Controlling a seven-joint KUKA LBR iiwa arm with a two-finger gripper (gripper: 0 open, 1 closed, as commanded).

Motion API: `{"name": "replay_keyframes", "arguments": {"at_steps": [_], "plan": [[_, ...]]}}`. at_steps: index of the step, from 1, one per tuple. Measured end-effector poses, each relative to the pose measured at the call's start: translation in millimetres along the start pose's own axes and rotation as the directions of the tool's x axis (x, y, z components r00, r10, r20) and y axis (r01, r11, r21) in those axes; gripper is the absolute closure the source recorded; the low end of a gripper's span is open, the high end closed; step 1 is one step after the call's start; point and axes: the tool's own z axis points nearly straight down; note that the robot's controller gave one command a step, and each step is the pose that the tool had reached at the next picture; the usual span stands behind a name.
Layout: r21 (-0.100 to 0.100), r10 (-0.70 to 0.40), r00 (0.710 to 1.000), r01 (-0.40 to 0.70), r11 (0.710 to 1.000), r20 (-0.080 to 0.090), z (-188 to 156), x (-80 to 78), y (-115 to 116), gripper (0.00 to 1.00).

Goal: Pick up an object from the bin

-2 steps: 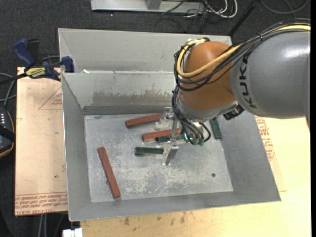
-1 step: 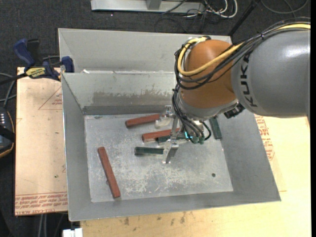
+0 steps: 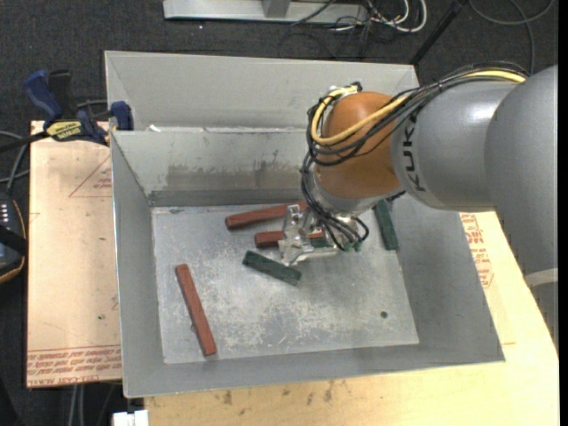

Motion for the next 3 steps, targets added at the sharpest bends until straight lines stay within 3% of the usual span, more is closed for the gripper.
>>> {"name": "replay_keyframes", "arguments": {"at_steps": [1, 2, 3], "plan": [[0.003, -0.001, 1.000, 0.001, 1.000, -0.003, 2, 2.8, -1, 0.00], [0.003, -0.001, 1.000, 0.001, 1.000, 0.002, 2, 1.8, -1, 0.00], [0.005, -0.221, 0.975, 0.221, 0.975, -0.010, 5, 35.8, 29, 1.00]]}}
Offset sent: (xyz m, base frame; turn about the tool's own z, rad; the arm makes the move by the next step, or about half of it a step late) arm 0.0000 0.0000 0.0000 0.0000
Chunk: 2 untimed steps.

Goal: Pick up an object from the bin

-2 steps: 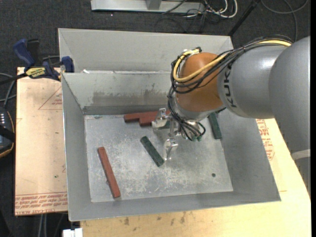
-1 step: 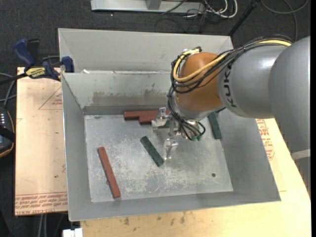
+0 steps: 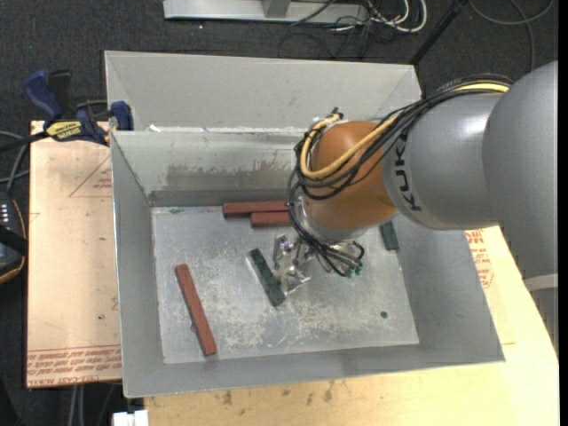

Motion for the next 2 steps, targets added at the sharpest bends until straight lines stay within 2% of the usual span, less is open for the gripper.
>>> {"name": "replay_keyframes", "arguments": {"at_steps": [1, 2], "plan": [[-0.004, -0.001, 1.000, 0.001, 1.000, -0.005, 2.7, 1.7, 2.3, 0.00], [-0.004, -0.001, 1.000, 0.001, 1.000, -0.004, 2.6, 1.6, 2.2, 0.00]]}}
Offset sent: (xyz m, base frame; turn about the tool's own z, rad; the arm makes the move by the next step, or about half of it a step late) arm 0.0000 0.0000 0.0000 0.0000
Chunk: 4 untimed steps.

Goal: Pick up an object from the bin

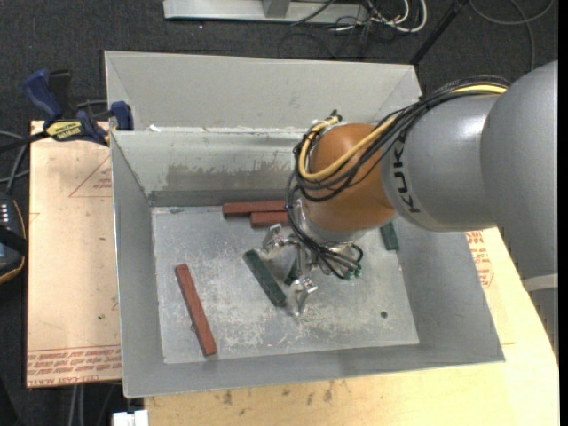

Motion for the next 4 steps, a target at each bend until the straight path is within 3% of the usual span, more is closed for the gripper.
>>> {"name": "replay_keyframes", "arguments": {"at_steps": [1, 2, 3, 4], "plan": [[-0.005, -0.185, 0.983, 0.185, 0.983, 0.000, -1, -69.6, -28, 1.00], [-0.005, -0.185, 0.983, 0.185, 0.983, 0.000, -1, -69.7, -28, 1.00], [-0.008, -0.192, 0.981, 0.192, 0.981, -0.012, -47, -63.8, -27, 1.00], [-0.006, -0.208, 0.978, 0.208, 0.978, -0.010, -115, -66.1, -32, 1.00]]}}
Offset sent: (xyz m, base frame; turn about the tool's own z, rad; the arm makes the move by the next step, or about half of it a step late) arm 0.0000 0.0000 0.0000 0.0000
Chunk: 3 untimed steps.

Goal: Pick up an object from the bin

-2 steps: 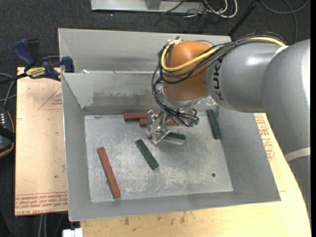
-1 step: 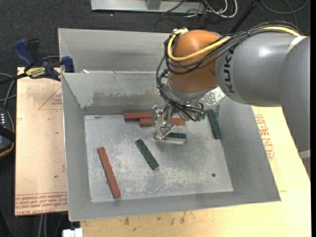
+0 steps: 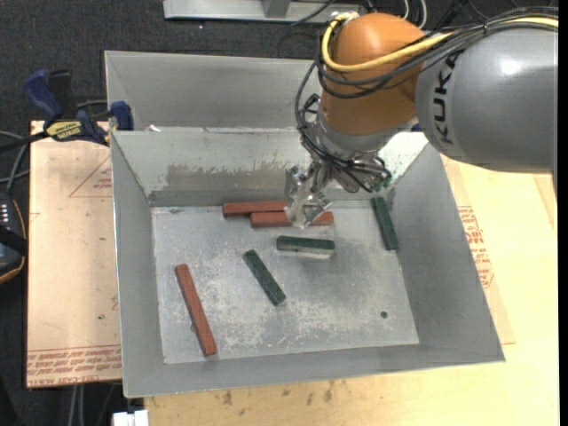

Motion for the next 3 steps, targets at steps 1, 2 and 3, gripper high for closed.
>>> {"name": "replay_keyframes", "arguments": {"at_steps": [1, 2, 3], "plan": [[-0.002, 0.006, 1.000, -0.006, 1.000, -0.003, 58, -10.9, -15, 0.00], [0.000, 0.006, 1.000, -0.006, 1.000, 0.002, 55, -11.7, -15, 0.00], [0.010, 0.032, 0.999, -0.032, 0.999, 0.038, 106, -13.0, -34, 1.00]]}}
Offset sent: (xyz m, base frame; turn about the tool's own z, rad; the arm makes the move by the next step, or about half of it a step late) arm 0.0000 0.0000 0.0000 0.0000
